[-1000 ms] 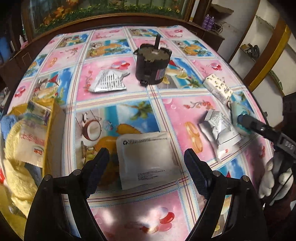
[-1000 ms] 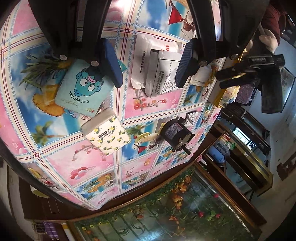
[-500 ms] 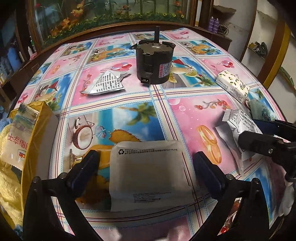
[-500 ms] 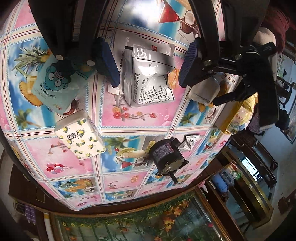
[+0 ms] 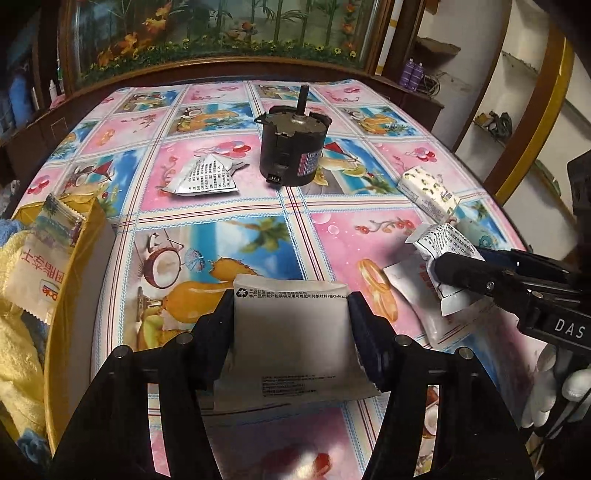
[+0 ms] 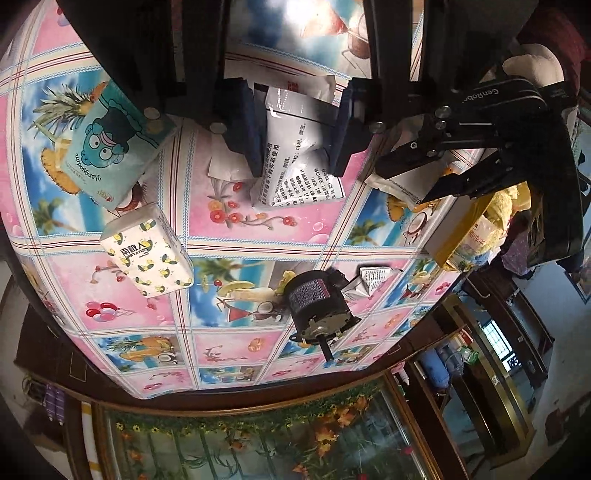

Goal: Organize soft objects
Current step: 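Carry both white packets over the box and release them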

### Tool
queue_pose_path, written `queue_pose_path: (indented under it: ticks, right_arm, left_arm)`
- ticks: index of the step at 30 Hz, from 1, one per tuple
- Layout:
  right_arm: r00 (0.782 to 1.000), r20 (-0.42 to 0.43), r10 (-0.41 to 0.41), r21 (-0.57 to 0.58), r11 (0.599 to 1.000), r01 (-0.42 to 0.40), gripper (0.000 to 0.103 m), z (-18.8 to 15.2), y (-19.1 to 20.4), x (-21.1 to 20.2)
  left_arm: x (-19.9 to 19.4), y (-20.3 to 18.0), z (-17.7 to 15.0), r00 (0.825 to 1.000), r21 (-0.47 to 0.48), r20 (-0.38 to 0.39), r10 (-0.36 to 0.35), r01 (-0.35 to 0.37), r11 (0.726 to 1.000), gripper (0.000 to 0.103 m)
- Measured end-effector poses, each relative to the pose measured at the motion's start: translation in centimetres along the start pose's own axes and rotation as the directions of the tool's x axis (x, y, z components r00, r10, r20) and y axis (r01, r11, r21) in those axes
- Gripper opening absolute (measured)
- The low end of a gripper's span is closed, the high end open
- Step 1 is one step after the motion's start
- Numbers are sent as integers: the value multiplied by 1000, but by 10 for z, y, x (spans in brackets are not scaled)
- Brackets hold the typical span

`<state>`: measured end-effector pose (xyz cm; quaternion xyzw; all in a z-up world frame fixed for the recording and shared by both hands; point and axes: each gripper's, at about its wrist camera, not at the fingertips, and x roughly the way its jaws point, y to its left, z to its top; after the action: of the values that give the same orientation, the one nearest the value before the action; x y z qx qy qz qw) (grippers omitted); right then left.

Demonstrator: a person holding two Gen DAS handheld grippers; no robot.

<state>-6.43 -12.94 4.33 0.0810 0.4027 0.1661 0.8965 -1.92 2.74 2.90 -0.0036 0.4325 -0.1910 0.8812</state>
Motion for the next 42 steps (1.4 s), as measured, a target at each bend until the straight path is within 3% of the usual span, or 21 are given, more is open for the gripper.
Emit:
queue_pose_path:
  ticks: [4, 8, 15, 22, 29, 35, 39, 42]
  right_arm:
    - [999, 34, 31, -2, 1000, -31, 35, 5, 8, -15]
    - [996, 43, 75, -22, 997, -74, 35, 9, 23, -24]
    - [983, 13, 184, -61, 981, -183, 35, 13, 66, -20]
    - [965, -38, 261, -150, 953, -264, 35, 20, 129, -3]
    - [952, -116, 283, -239, 922, -303, 36, 22, 191, 26]
    - [947, -192, 257, -306, 901, -306, 37, 23, 236, 63]
    - [953, -226, 201, -333, 904, -270, 41, 19, 252, 89]
    - [951, -258, 172, -308, 918, -250, 47, 18, 250, 106]
  left_arm:
    - [-39, 9, -4, 996, -60, 68, -58, 62, 996, 60]
    - [-89, 28, -10, 986, -117, 153, -66, 85, 990, 60]
    - [-150, 95, -24, 970, -230, 226, 94, -41, 972, 60]
    - [-159, 167, -34, 949, -321, 190, 250, -181, 930, 60]
    - [-147, 229, -47, 933, -409, 135, 334, -254, 876, 61]
    - [-130, 261, -54, 950, -454, 84, 301, -232, 860, 65]
    - [-140, 267, -60, 960, -504, 126, 249, -155, 850, 68]
    - [-154, 264, -62, 953, -519, 154, 262, -147, 842, 69]
